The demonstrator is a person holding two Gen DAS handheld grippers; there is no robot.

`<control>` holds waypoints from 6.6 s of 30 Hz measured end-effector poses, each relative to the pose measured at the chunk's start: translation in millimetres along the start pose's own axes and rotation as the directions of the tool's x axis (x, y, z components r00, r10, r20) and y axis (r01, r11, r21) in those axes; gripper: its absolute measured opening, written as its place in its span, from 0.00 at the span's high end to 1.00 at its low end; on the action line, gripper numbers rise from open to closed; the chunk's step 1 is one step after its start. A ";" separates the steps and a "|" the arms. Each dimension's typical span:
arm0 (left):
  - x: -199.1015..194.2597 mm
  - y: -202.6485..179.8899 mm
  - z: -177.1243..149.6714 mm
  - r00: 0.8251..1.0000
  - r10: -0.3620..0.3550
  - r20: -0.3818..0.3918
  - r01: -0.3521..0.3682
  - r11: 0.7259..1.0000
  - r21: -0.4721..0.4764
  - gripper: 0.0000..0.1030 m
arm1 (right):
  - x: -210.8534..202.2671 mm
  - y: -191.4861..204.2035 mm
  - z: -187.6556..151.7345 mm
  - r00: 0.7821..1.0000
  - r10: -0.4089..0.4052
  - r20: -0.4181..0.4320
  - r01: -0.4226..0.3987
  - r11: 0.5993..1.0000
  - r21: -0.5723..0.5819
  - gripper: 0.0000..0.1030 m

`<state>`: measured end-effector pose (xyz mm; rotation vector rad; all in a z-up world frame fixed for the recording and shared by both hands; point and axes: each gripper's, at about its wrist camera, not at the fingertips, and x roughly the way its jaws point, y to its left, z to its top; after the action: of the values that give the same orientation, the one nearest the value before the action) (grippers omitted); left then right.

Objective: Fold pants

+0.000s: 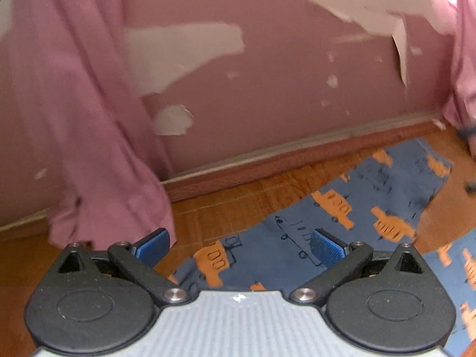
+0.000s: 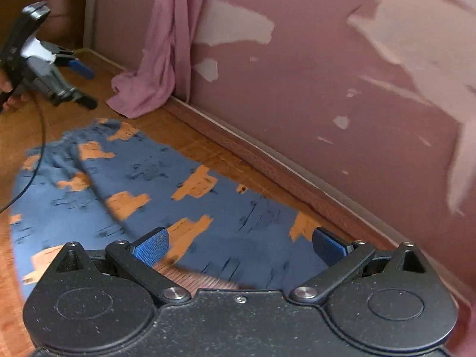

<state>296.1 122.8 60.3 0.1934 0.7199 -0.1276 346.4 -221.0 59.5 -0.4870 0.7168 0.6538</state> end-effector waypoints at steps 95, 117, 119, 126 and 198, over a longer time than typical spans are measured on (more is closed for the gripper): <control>136.6 31.7 1.6 0.987 0.143 0.075 -0.132 0.982 -0.135 0.12 | 194.2 -79.2 27.1 0.933 -0.359 0.019 0.359 0.933 -0.026 0.20; 147.5 79.1 -29.1 0.992 0.007 -0.128 -0.004 1.000 0.025 0.42 | 253.4 -68.1 97.5 0.989 0.080 -0.125 -0.095 0.987 -0.127 0.25; 146.2 74.3 -28.4 0.991 -0.025 -0.131 0.032 0.998 0.050 0.62 | 256.5 -73.4 94.8 0.984 0.099 -0.149 -0.114 0.989 -0.094 0.27; 144.5 53.1 -25.5 0.989 -0.022 -0.148 0.040 0.992 0.123 0.98 | 253.3 -81.4 87.0 0.975 0.167 -0.147 -0.173 0.985 -0.027 0.47; -69.0 -71.1 -205.2 0.994 -0.029 0.106 -0.070 0.576 0.815 0.98 | -18.6 268.2 -141.5 0.953 -0.302 -0.028 0.237 0.800 -0.552 1.00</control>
<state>100.1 102.0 -54.1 1.0990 0.4969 -0.4531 88.3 -126.7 -69.9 -1.1448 0.5443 0.5548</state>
